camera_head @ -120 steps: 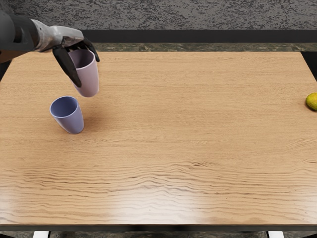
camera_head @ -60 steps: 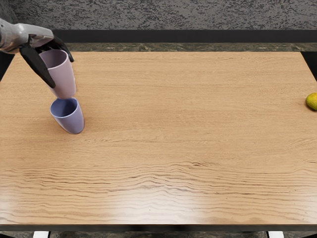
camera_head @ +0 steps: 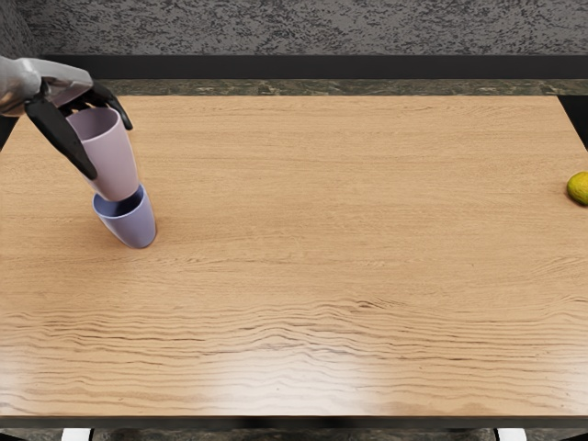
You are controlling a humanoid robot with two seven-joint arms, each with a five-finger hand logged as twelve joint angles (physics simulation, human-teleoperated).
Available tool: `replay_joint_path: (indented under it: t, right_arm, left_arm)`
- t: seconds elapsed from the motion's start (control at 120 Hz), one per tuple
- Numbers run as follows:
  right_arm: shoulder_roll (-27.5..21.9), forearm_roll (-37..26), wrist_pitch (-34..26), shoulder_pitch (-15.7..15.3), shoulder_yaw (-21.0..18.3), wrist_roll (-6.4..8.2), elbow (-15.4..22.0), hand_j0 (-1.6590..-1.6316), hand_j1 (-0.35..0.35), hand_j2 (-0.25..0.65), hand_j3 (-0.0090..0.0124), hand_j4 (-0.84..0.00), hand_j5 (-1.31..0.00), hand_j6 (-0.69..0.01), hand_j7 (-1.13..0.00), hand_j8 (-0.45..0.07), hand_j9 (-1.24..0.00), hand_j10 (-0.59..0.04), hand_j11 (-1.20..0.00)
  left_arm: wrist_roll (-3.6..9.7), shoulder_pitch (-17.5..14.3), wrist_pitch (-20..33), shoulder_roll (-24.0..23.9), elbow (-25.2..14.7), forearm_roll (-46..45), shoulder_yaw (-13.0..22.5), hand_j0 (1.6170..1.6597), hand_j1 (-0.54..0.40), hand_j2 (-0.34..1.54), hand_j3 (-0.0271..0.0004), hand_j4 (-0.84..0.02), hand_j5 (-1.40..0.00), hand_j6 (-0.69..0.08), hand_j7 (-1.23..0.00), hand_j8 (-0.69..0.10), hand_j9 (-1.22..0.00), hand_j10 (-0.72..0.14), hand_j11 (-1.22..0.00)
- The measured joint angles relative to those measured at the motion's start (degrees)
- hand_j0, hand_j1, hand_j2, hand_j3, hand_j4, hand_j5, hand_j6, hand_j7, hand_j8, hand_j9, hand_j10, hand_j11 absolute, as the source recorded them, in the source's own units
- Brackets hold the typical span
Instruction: Pick up cup and place in cup with left hand
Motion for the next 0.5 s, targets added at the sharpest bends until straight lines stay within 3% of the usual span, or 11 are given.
replay_joint_path:
  t: [0.5]
  right_arm:
    - [0.0, 0.0, 0.0, 0.0, 0.0, -0.03, 0.0, -1.6581, -0.312, -0.006, 0.0000, -0.031, -0.04, -0.031, -0.04, -0.031, -0.04, -0.031, -0.04]
  left_arm:
    - [0.00, 0.1, 0.0, 0.2, 0.6, 0.2, 1.5, 1.6536, -0.087, 0.05, 0.0000, -0.455, -0.73, -0.277, -0.71, -0.270, -0.70, -0.391, -0.71]
